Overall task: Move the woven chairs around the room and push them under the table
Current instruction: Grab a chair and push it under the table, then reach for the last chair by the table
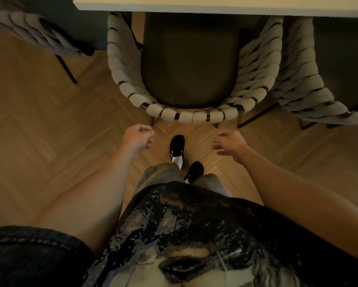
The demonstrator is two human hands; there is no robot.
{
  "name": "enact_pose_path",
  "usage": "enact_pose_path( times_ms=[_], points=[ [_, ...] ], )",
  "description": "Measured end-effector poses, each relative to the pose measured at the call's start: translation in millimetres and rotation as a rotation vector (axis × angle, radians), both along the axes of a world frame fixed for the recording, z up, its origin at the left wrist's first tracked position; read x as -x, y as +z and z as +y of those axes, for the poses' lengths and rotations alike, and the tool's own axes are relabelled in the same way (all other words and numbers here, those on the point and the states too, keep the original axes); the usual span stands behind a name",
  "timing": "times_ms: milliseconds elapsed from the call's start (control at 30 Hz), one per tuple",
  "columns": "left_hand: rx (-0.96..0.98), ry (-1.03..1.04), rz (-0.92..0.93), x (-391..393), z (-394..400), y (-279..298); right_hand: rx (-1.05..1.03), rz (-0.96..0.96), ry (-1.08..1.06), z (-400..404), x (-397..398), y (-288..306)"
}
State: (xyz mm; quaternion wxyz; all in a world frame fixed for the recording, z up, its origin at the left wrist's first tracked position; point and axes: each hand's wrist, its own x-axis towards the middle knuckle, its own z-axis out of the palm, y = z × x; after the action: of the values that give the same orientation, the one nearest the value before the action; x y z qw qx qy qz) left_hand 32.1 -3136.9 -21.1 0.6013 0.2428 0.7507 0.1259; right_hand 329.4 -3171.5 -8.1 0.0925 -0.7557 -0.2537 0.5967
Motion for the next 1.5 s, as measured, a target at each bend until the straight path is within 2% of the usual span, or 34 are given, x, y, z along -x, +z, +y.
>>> enact_pose_path(
  times_ms=[67,200,500,733,1100,1500],
  points=[
    [0.011,-0.132,0.056,4.3,-15.0,3.5,0.002,-0.035,0.165,-8.8,7.8,3.3],
    [0.063,-0.158,0.081,17.5,-51.5,6.3,-0.014,-0.081,0.399,-26.3,31.2,5.5],
    [0.118,-0.011,0.051,76.7,-120.4,12.6,-0.016,-0.118,0.747,-37.2,89.5,11.8],
    [0.105,0.148,0.033,147.8,-148.7,15.2,-0.007,-0.168,0.985,-6.9,160.6,17.3],
    [0.096,0.311,0.025,284.7,-151.4,18.4,-0.091,-0.198,1.179,49.2,324.3,27.7],
    [0.074,0.430,0.060,407.9,-108.5,16.3,-0.092,-0.127,1.235,120.6,470.9,13.3]
  ],
)
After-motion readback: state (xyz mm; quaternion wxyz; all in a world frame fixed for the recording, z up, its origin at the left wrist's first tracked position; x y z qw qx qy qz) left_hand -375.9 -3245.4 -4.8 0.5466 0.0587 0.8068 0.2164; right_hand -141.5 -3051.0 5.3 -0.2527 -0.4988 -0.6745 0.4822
